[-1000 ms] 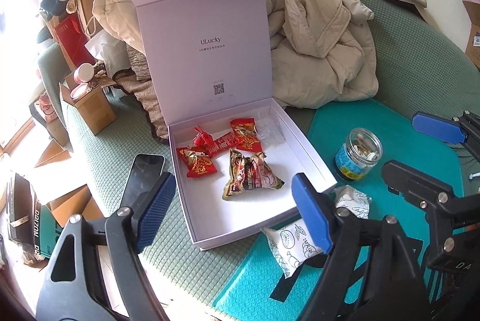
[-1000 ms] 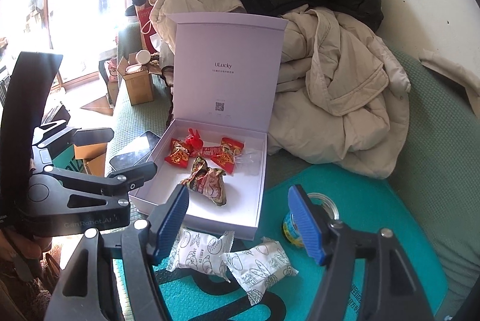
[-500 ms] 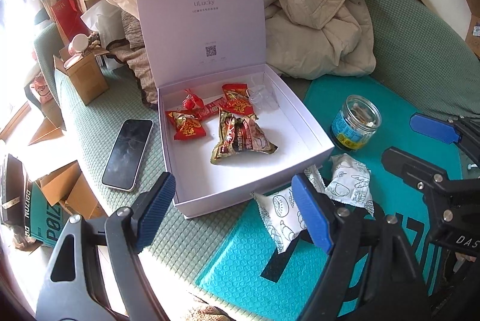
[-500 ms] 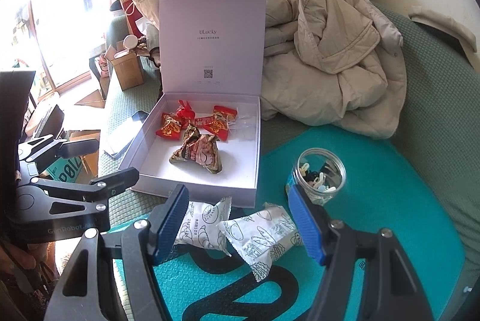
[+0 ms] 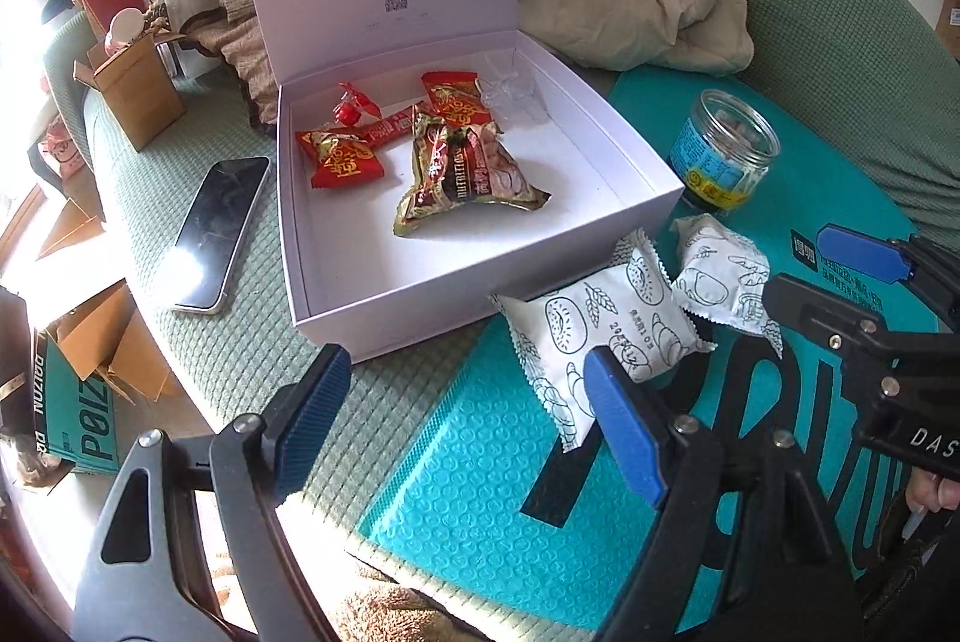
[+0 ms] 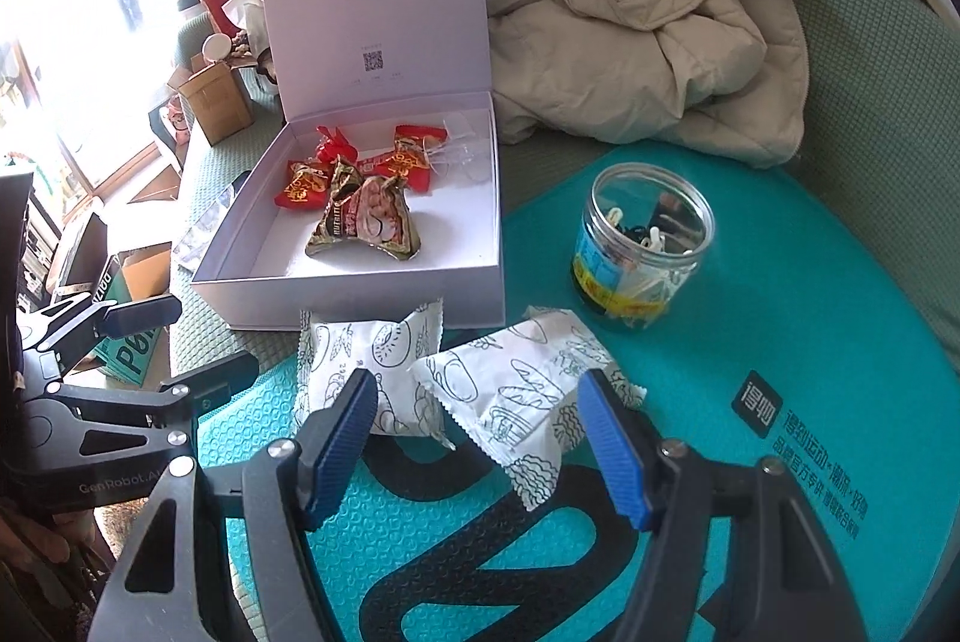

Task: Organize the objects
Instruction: 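Withdraw both grippers from the box toward the white pastry packets, then grasp the large white pastry packet with the right gripper while the left gripper grasps the smaller one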

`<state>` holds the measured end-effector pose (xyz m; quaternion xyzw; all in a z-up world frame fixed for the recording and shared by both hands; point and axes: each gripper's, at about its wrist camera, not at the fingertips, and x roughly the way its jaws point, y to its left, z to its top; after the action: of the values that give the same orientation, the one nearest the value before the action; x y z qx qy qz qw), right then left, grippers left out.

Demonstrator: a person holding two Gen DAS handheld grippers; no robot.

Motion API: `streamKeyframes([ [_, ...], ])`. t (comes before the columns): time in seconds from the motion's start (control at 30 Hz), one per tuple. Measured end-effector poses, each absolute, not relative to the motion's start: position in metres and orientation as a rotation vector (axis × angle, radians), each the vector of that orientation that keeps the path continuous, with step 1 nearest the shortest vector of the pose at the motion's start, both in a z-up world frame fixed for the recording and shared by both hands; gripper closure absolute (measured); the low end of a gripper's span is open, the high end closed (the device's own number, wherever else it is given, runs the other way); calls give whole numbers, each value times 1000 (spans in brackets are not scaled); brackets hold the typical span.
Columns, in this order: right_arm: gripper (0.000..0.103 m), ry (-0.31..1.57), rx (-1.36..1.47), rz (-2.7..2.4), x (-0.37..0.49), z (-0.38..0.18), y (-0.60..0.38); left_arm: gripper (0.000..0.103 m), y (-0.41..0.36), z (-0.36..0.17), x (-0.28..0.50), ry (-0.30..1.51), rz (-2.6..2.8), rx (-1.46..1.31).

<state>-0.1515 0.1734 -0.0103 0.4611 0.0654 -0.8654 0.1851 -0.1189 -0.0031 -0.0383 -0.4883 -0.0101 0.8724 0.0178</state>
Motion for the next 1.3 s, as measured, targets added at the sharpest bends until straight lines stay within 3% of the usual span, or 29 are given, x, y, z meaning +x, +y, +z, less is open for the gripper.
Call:
streamKeyframes([
  [0.17,32,160,1387,-2489,-164,-31,174,24,1,-52,-122,-18,2680,-1543],
  [0.37,25,41,1481,-2569,-183,-49,180,24,2,-59,-126,-15,2687,-1531],
  [0.63,16,27,1537,-2609,-205,-64,176,24,4,-64,-136,-42,2660,-1514],
  [0.87,17,18,1518,-2592,-206,-77,183,24,10,-68,-140,-20,2649,-1525],
  [1.1,26,-22,1601,-2513,-192,-91,207,24,18,-71,-144,-65,2604,-1514],
  [1.3,27,-26,1580,-2536,-171,-93,229,24,34,-75,-149,-63,2535,-1509],
])
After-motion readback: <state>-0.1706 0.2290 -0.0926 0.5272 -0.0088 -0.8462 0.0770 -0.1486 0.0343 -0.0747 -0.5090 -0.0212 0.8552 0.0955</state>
